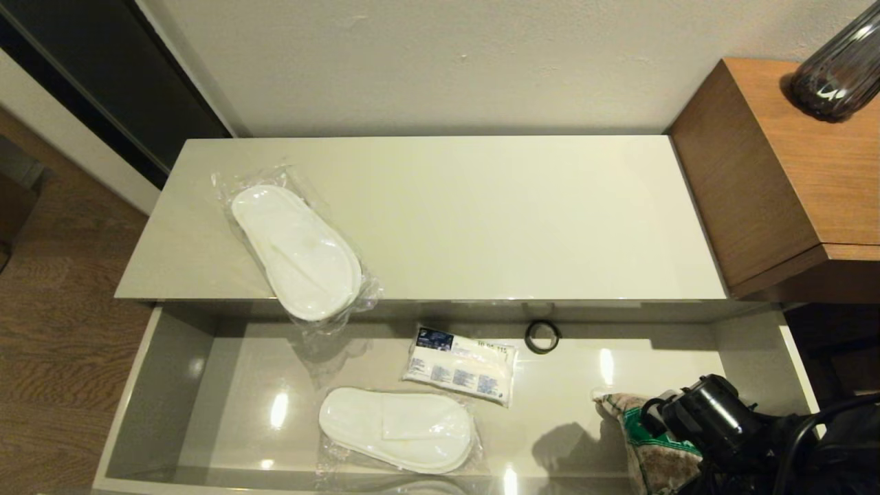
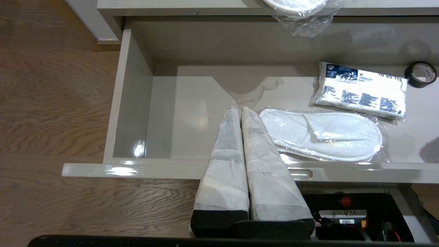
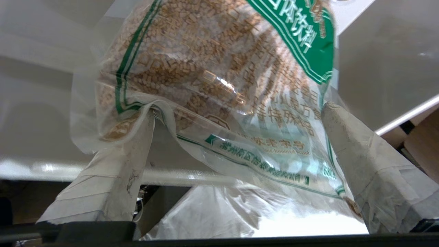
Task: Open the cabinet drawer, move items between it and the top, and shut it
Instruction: Take out the solid drinks from the drawer
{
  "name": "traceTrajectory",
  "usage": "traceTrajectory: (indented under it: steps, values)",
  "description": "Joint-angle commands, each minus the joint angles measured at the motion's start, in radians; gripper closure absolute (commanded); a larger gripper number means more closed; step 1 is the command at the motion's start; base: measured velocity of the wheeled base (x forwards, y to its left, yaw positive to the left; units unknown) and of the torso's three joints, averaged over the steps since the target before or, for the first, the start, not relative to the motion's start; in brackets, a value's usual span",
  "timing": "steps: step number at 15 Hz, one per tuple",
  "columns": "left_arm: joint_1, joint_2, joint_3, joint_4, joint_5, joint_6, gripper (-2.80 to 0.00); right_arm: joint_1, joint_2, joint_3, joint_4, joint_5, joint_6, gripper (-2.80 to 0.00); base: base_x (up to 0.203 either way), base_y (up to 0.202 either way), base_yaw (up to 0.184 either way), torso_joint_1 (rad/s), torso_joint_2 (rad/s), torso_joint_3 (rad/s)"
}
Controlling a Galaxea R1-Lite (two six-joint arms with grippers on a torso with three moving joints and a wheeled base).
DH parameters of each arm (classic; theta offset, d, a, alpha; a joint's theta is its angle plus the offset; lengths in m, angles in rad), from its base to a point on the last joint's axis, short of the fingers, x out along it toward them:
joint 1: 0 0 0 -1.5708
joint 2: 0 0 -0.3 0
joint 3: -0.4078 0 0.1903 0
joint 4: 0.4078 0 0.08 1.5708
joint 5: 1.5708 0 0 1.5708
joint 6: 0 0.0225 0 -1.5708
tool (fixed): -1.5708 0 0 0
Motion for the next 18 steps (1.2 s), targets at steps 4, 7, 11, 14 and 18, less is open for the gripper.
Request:
traceTrajectory:
  steps: [4, 7, 11, 14, 18]
  values:
    - [0.0, 0.001, 0.0, -0.001, -0.002, 0.0, 0.0, 0.0, 0.06, 0.004, -0.02, -0.006, -0.002, -2.8, 0.0, 0.0, 0.0, 0.0, 0.0, 0.0]
    - [0.0, 0.001, 0.0, -0.001, 0.0, 0.0, 0.0, 0.0, 0.061, 0.001, -0.024, -0.005, -0.002, 0.0, 0.0, 0.0, 0.0, 0.0, 0.0, 0.0]
    - [0.0, 0.001, 0.0, -0.001, -0.001, 0.0, 0.0, 0.0, 0.057, -0.007, -0.024, -0.005, -0.01, 0.0, 0.0, 0.0, 0.0, 0.0, 0.0, 0.0]
    - [0.001, 0.001, 0.0, -0.001, 0.0, 0.0, 0.0, 0.0, 0.063, -0.012, -0.022, -0.005, -0.002, 0.0, 0.0, 0.0, 0.0, 0.0, 0.0, 0.0]
    - [0.001, 0.001, 0.0, -0.001, 0.0, 0.0, 0.0, -0.03, 0.073, -0.054, -0.013, -0.007, -0.003, 0.0, 0.0, 0.0, 0.0, 0.0, 0.0, 0.0]
